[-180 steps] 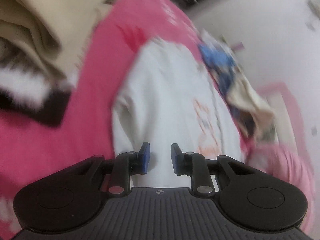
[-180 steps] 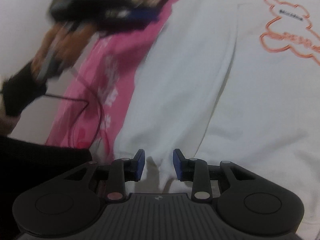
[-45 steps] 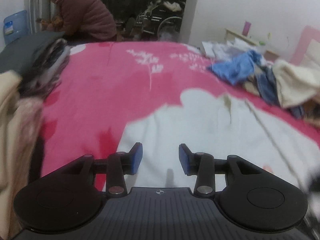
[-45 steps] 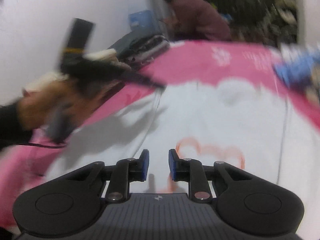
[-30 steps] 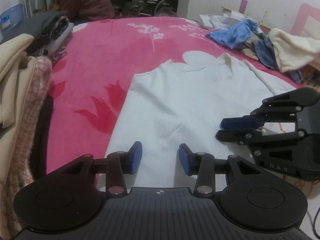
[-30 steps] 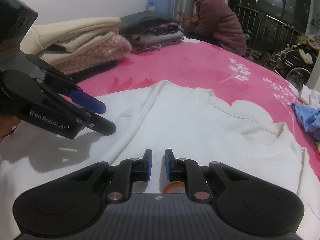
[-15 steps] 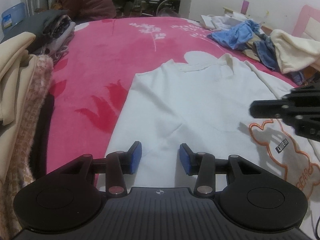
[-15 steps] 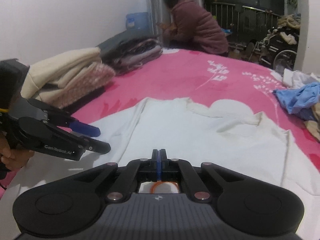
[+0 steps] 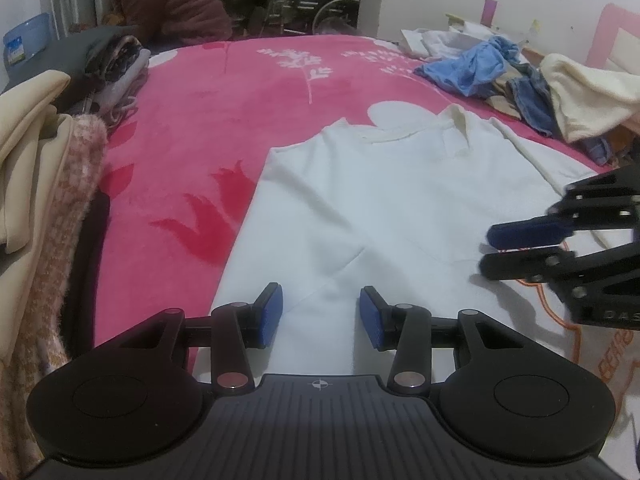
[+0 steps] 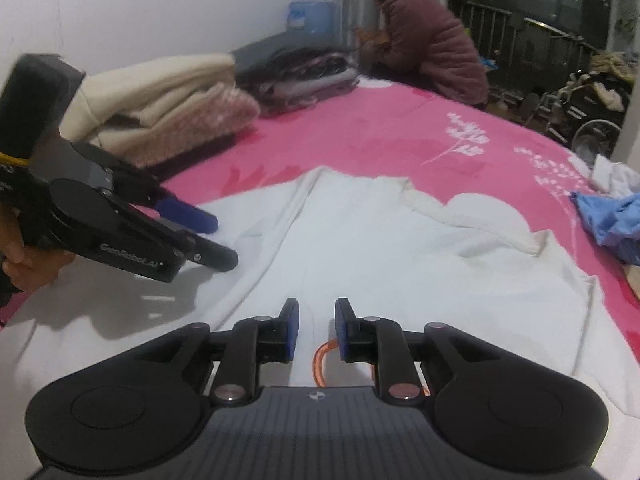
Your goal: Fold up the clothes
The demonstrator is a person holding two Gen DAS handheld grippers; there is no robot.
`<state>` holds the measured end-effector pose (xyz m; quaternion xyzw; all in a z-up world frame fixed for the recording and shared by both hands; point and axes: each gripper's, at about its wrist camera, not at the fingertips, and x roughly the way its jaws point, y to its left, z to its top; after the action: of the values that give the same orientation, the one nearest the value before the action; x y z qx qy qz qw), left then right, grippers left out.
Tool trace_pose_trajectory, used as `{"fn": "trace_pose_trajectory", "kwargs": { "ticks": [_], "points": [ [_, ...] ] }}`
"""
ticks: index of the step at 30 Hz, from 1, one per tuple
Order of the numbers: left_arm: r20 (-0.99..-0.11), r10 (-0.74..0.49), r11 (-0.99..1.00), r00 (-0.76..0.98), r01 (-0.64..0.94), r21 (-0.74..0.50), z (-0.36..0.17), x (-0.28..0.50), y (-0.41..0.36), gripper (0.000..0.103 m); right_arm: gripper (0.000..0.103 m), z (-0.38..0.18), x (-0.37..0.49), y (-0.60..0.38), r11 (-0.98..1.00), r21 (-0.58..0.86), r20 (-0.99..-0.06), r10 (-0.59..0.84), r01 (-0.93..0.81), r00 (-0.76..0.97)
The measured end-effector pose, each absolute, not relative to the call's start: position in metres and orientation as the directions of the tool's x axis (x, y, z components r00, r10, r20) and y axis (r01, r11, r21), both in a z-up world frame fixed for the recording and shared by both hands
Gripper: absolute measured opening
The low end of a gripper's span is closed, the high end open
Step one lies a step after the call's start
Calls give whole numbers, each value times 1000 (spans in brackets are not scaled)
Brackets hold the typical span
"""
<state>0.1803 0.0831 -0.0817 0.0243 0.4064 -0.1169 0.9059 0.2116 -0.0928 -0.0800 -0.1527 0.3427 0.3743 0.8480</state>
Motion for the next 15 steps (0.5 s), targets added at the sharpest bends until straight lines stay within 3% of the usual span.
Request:
{"fn": "trace_pose_trajectory", "kwargs": {
  "ticks": [7,8,10,15],
  "points": [
    [-735,-200,969,647,240,-52,-84,181,84,45,20,-95,217,-83,647,-13,-727,517,-762,452],
    [-734,-199,969,649,242,-49,-85,181,84,46,18,-95,216,-81,646,-20,-728,514,-763,453],
    [-732,-198,969,652,245,-44,-85,181,83,47,4,-95,215,-77,636,-50,-731,502,-770,462],
    [-728,-199,969,656,244,-45,-86,179,83,47,0,-94,208,-68,609,-137,-724,477,-781,498]
  ]
}}
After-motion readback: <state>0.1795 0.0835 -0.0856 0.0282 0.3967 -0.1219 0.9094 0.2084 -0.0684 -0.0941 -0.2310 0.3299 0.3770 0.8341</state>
